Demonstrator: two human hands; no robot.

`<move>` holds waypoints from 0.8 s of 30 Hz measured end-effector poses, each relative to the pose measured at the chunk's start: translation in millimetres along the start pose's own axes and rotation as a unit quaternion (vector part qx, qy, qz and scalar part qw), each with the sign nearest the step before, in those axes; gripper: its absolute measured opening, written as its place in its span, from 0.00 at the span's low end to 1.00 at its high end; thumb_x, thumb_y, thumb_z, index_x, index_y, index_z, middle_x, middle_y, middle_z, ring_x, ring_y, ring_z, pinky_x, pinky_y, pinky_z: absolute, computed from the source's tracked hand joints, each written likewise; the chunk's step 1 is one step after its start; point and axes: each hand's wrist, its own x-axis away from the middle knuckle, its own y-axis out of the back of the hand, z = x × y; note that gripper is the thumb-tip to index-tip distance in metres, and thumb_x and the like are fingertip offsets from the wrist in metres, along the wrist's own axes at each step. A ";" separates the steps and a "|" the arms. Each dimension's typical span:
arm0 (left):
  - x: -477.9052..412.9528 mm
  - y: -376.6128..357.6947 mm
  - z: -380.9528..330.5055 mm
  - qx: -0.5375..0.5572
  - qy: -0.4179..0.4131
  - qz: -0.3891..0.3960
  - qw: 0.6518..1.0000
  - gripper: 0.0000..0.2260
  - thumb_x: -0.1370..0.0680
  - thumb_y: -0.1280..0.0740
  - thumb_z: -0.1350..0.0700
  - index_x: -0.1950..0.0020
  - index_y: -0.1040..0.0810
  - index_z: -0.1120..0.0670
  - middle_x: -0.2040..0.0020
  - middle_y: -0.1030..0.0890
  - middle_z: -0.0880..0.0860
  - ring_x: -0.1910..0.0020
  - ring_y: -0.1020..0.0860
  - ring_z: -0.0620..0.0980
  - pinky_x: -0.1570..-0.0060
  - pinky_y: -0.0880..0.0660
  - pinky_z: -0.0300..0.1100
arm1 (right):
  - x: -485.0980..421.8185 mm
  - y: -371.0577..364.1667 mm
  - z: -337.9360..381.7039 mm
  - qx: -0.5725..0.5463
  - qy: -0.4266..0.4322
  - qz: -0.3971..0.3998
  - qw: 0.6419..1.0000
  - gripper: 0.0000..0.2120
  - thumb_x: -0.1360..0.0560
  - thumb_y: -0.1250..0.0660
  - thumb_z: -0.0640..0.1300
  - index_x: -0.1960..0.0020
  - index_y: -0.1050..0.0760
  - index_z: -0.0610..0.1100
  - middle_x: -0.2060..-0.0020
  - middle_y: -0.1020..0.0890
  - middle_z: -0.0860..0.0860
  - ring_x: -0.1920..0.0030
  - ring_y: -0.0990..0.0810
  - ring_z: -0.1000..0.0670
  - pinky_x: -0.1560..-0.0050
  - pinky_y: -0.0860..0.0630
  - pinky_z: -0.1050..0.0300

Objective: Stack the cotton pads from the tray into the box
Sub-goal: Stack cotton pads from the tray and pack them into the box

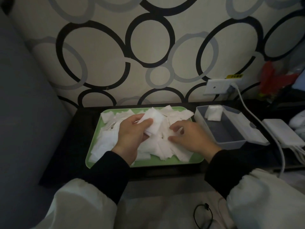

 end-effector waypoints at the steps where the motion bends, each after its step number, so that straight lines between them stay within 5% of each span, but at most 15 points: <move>1: 0.2 -0.2 1.2 -0.005 0.000 0.002 1.000 0.11 0.24 0.27 0.59 0.42 0.18 0.54 0.47 0.15 0.54 0.49 0.16 0.52 0.58 0.20 0.41 | -0.2 -1.8 2.4 0.015 -0.002 0.007 1.000 0.21 0.30 0.25 0.57 0.39 0.23 0.55 0.47 0.21 0.58 0.49 0.24 0.55 0.45 0.24 0.55; 6: -0.5 1.3 3.4 -0.015 0.000 0.006 1.000 0.13 0.24 0.27 0.58 0.40 0.19 0.55 0.46 0.15 0.54 0.48 0.17 0.51 0.58 0.20 0.41 | 0.5 -4.2 5.8 0.063 -0.002 0.031 0.998 0.22 0.32 0.24 0.57 0.39 0.23 0.56 0.47 0.21 0.60 0.46 0.22 0.54 0.44 0.23 0.52; 12: -0.9 5.0 1.4 -0.023 -0.002 0.007 1.000 0.11 0.23 0.27 0.58 0.41 0.19 0.54 0.46 0.16 0.54 0.48 0.17 0.51 0.58 0.20 0.40 | -4.6 -7.1 0.5 0.011 0.005 -0.043 0.999 0.06 0.24 0.32 0.50 0.48 0.19 0.52 0.53 0.17 0.58 0.53 0.20 0.54 0.49 0.20 0.50; 16: 0.5 5.3 0.2 -0.019 -0.001 -0.008 1.000 0.10 0.24 0.27 0.59 0.42 0.19 0.54 0.47 0.16 0.54 0.50 0.17 0.51 0.60 0.21 0.40 | -6.9 -3.0 -1.4 -0.117 -0.022 -0.125 0.985 0.05 0.23 0.31 0.46 0.50 0.19 0.47 0.55 0.19 0.56 0.55 0.21 0.56 0.55 0.25 0.63; 19: -0.6 6.0 1.0 -0.026 -0.004 -0.032 0.999 0.12 0.24 0.27 0.57 0.41 0.19 0.55 0.46 0.16 0.54 0.48 0.18 0.52 0.58 0.23 0.40 | -6.1 5.5 4.4 -0.307 -0.071 -0.154 0.936 0.06 0.23 0.30 0.44 0.48 0.19 0.44 0.53 0.18 0.53 0.53 0.20 0.55 0.52 0.23 0.60; 24: 0.6 1.9 2.5 -0.022 -0.007 -0.031 0.999 0.13 0.24 0.27 0.59 0.40 0.20 0.55 0.48 0.15 0.53 0.49 0.17 0.50 0.56 0.22 0.40 | 5.2 16.2 20.7 -0.568 -0.099 -0.083 0.813 0.06 0.22 0.31 0.39 0.46 0.20 0.39 0.57 0.17 0.48 0.55 0.19 0.49 0.57 0.22 0.57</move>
